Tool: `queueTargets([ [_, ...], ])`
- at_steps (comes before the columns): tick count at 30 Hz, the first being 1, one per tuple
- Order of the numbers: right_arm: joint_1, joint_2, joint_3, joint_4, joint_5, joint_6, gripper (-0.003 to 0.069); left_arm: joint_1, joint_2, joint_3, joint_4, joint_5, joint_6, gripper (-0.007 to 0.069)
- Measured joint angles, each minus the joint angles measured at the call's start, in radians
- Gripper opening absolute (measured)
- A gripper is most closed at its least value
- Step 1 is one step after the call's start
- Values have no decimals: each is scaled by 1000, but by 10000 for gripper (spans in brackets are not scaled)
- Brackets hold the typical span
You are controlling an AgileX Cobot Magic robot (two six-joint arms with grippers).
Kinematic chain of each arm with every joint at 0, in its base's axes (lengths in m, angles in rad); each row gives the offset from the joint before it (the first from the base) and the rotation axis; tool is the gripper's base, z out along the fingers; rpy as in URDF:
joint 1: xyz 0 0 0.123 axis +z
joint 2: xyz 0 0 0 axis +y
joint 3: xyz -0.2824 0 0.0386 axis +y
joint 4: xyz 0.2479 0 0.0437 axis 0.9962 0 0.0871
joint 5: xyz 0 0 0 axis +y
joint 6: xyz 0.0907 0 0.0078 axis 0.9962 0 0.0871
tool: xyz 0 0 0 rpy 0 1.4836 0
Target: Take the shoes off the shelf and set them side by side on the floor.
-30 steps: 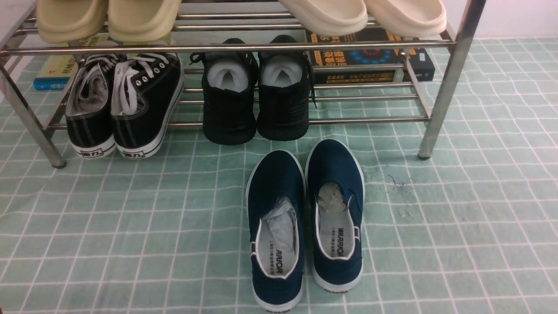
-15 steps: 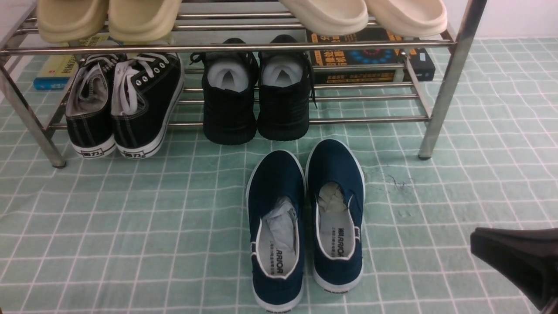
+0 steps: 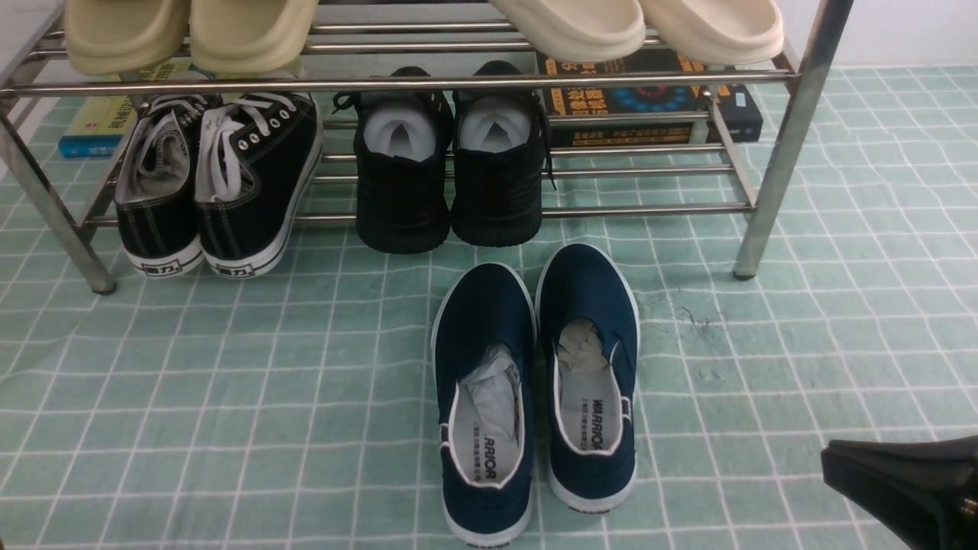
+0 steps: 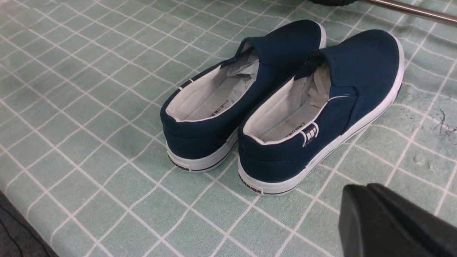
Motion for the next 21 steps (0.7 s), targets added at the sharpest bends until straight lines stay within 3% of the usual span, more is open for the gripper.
queueTargets([
  [13, -5, -71, 35, 0, 3, 0, 11, 0, 0, 0, 0, 0, 0, 242],
  [16, -43, -133, 69, 0, 3, 0, 13, 0, 0, 0, 0, 0, 0, 242],
  [21, -210, -275, 129, 0, 36, 0, 17, 0, 0, 0, 0, 0, 0, 242],
])
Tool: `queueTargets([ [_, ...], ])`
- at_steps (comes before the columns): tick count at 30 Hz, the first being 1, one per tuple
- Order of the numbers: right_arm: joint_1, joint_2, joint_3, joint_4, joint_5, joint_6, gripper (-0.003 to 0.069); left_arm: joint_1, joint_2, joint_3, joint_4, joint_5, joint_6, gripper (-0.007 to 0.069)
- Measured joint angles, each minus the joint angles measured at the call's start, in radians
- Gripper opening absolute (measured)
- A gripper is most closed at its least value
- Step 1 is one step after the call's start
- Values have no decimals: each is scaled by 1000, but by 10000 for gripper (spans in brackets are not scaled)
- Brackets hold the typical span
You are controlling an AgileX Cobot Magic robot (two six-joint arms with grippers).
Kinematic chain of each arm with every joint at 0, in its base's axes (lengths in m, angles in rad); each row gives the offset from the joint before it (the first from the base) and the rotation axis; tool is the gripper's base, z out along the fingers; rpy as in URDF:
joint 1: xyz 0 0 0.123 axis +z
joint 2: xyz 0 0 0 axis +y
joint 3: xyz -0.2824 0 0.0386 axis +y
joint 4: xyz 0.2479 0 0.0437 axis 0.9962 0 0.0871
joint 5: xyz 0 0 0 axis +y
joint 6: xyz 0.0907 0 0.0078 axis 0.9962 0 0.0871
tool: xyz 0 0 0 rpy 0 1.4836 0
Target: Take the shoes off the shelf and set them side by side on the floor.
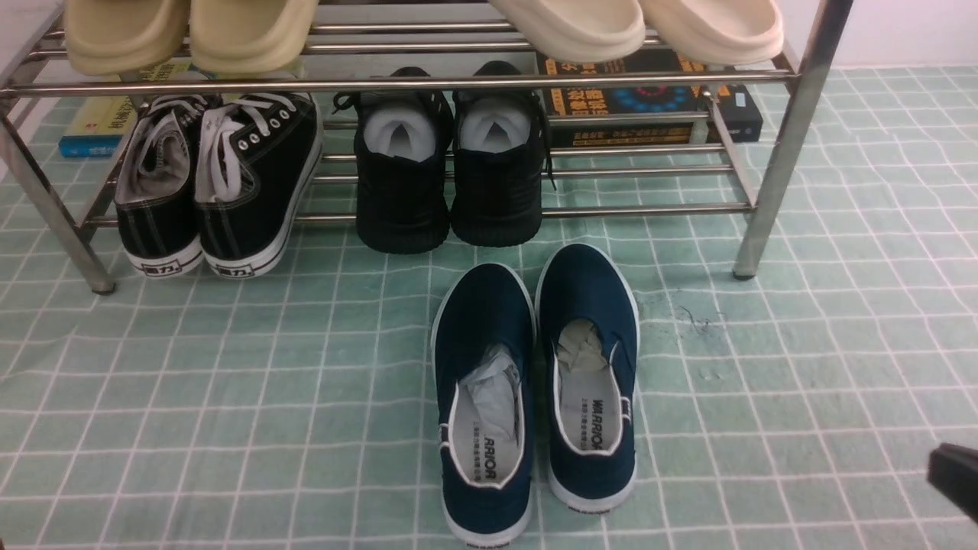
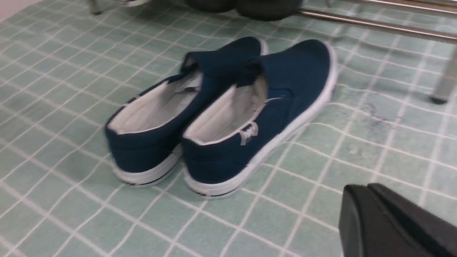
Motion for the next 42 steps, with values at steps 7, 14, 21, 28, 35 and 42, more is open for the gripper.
queueTargets([
  [7, -351, -238, 124, -15, 70, -32, 28, 0, 0, 0, 0, 0, 0, 242],
  [14, -536, -367, 237, -8, 104, -49, 38, 0, 0, 0, 0, 0, 0, 242],
  [21, -555, -373, 260, 3, 102, -49, 46, 0, 0, 0, 0, 0, 0, 242],
  [28, -555, -373, 260, 15, 109, -49, 53, 0, 0, 0, 0, 0, 0, 242],
  [35, -555, -373, 260, 19, 110, -49, 62, 0, 0, 0, 0, 0, 0, 242],
  [42, -555, -373, 260, 19, 110, -49, 74, 0, 0, 0, 0, 0, 0, 242],
])
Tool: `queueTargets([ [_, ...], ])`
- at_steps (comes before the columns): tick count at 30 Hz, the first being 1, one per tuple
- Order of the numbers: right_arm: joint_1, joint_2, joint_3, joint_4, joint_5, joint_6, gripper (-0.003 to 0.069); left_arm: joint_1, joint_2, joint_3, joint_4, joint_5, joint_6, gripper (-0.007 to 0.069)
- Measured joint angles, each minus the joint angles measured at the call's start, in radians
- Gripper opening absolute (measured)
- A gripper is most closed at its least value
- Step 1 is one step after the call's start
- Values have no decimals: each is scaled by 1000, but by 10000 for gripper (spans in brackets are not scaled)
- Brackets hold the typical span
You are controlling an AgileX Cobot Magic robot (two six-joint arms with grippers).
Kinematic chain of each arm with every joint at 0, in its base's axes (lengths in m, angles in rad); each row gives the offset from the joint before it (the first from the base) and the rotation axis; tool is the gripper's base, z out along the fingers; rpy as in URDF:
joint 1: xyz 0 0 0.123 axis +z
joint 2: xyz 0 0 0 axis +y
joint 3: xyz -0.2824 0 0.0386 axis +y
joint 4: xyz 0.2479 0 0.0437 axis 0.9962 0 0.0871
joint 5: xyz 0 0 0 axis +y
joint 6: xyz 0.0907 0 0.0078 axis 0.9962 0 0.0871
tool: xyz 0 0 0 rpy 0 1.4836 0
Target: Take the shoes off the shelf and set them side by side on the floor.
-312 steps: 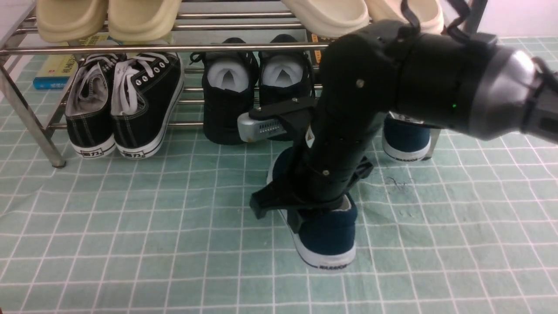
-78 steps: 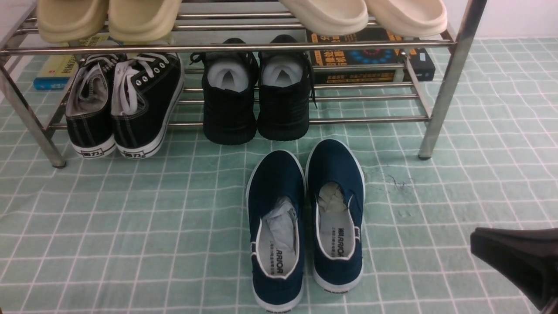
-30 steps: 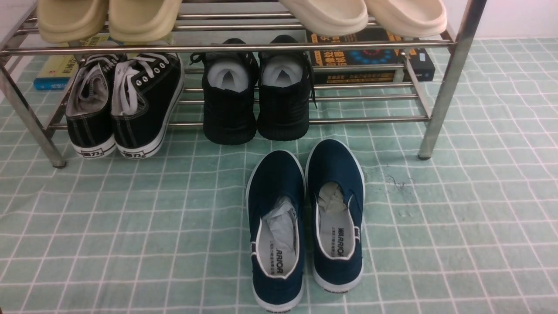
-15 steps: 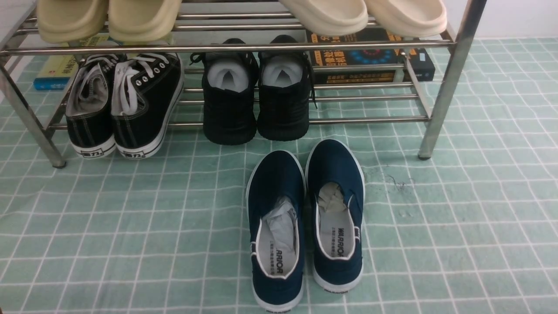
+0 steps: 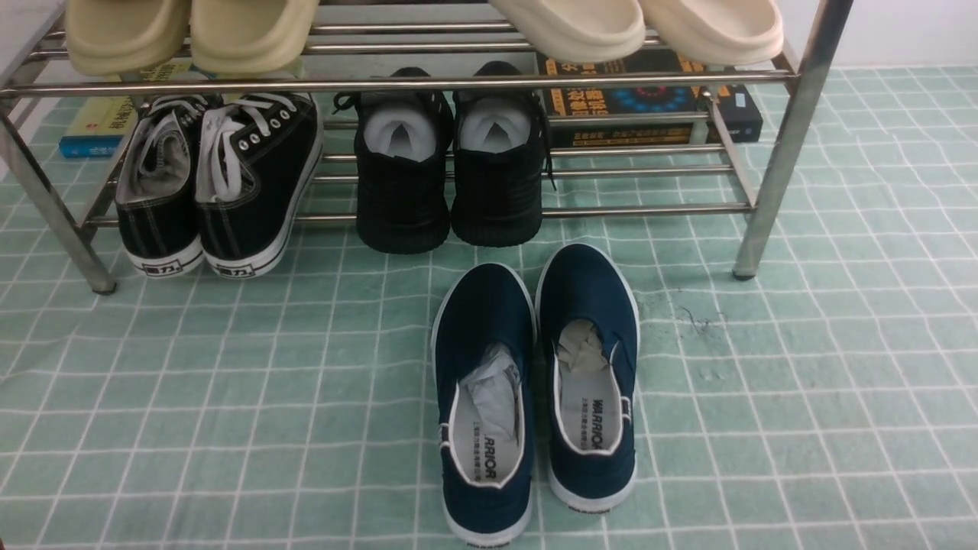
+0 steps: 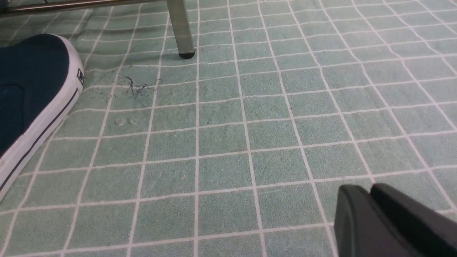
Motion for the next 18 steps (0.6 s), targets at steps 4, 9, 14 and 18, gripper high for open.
queueTargets([
  [4, 0, 0, 0, 0, 0, 0, 80, 0, 0, 0, 0, 0, 0, 242],
  [9, 0, 0, 0, 0, 0, 0, 81, 0, 0, 0, 0, 0, 0, 242],
  [14, 0, 0, 0, 0, 0, 0, 83, 0, 0, 0, 0, 0, 0, 242],
  [18, 0, 0, 0, 0, 0, 0, 91, 0, 0, 0, 0, 0, 0, 242],
])
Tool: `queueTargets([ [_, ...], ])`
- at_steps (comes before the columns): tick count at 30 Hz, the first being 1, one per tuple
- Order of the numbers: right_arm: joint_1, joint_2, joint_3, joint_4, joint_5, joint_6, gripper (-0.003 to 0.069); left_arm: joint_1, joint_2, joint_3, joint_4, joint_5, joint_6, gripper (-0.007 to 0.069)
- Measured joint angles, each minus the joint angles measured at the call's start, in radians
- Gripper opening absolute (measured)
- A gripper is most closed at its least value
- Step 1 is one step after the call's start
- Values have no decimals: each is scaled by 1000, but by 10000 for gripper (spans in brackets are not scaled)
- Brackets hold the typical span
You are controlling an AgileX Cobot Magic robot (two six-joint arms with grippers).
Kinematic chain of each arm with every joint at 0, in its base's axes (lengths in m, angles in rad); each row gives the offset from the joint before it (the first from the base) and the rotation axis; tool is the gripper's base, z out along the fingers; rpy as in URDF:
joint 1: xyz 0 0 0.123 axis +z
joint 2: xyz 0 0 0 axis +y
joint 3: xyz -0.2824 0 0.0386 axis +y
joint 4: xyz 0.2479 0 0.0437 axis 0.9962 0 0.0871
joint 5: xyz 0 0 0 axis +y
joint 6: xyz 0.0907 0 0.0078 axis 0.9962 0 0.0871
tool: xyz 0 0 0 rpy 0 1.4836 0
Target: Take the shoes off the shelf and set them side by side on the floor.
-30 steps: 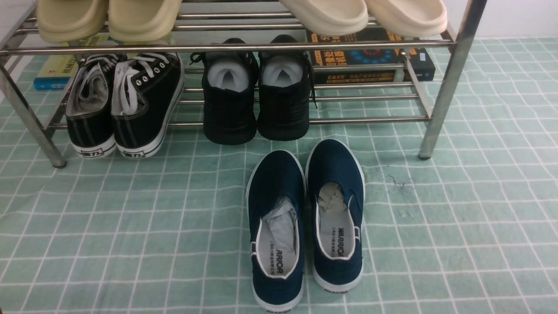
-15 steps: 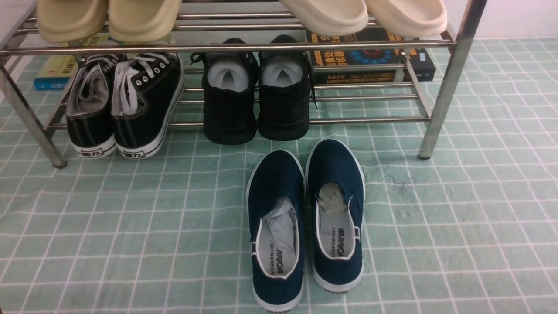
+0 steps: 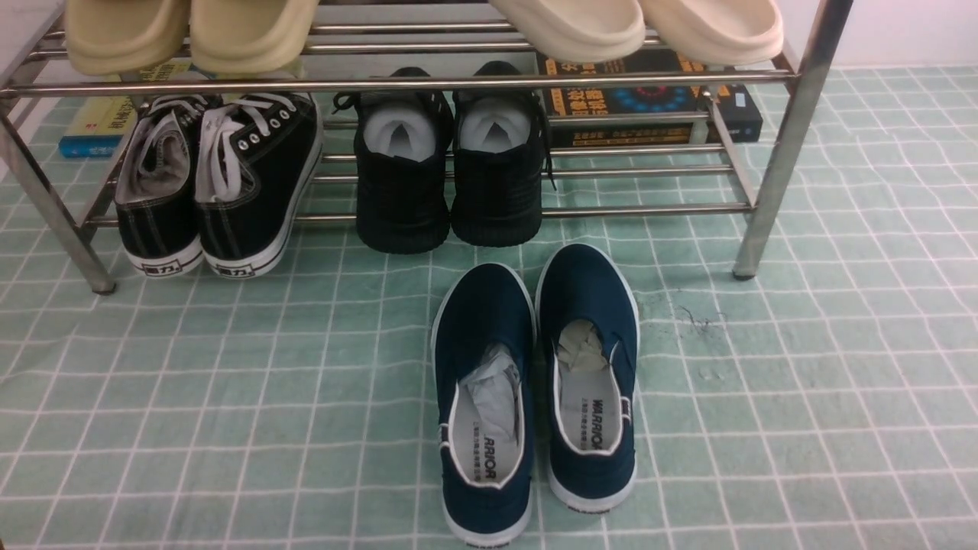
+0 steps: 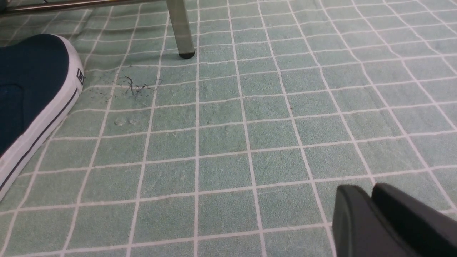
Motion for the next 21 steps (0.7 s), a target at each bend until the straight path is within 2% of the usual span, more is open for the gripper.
queueTargets([
  [21, 0, 0, 0, 0, 0, 0, 113, 0, 0, 0, 0, 0, 0, 242],
])
